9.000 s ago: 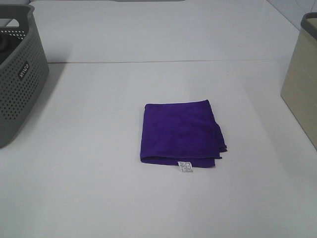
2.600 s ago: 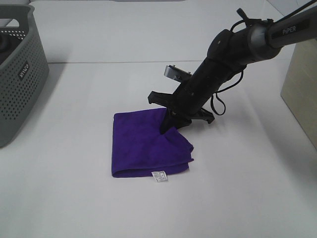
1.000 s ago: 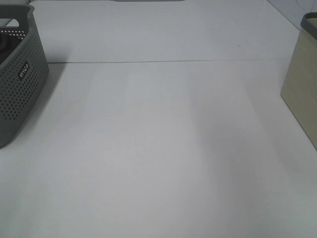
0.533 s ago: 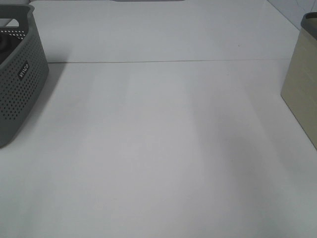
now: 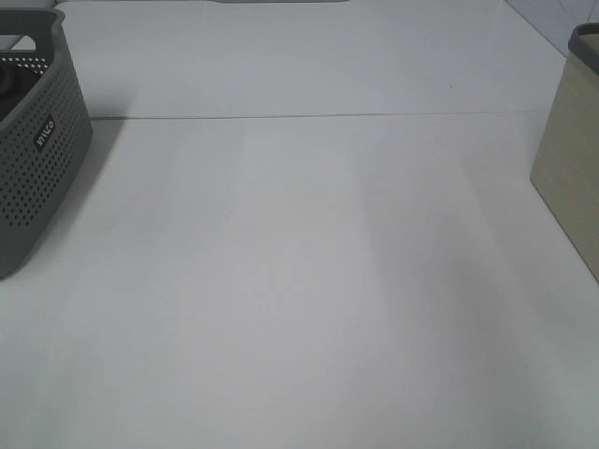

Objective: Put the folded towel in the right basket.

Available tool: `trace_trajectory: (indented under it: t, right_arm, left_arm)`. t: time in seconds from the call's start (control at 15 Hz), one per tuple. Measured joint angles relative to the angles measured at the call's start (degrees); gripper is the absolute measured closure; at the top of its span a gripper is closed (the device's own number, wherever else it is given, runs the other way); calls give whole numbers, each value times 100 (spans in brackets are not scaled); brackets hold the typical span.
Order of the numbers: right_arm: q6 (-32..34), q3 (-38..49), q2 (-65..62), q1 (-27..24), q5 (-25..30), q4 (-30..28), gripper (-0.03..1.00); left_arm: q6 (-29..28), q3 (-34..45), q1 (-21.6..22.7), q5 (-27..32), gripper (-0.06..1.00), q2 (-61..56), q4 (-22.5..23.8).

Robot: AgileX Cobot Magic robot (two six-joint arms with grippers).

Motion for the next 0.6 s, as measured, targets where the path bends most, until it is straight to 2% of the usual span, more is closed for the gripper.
trace_trajectory:
  t: [0.27,0.4,0.47,0.53,0.6]
  right_arm:
    - [0,-126,-17,-6,11,447,0]
    - [6,-476,-40,92,11,1112,0]
    - [6,-642,-63,264,11,1306,0]
    - [46,-934,-74,819,0,1346,0]
    - [132,-1008,-74,1112,0,1312,0]
  left_arm:
    - [6,0,0,0,-5,0,0]
    - [6,0,0,0,-5,0,0]
    - [6,0,0,0,-5,0,0]
    - [6,0,0,0,-5,0,0]
    - [6,0,0,0,-5,0,0]
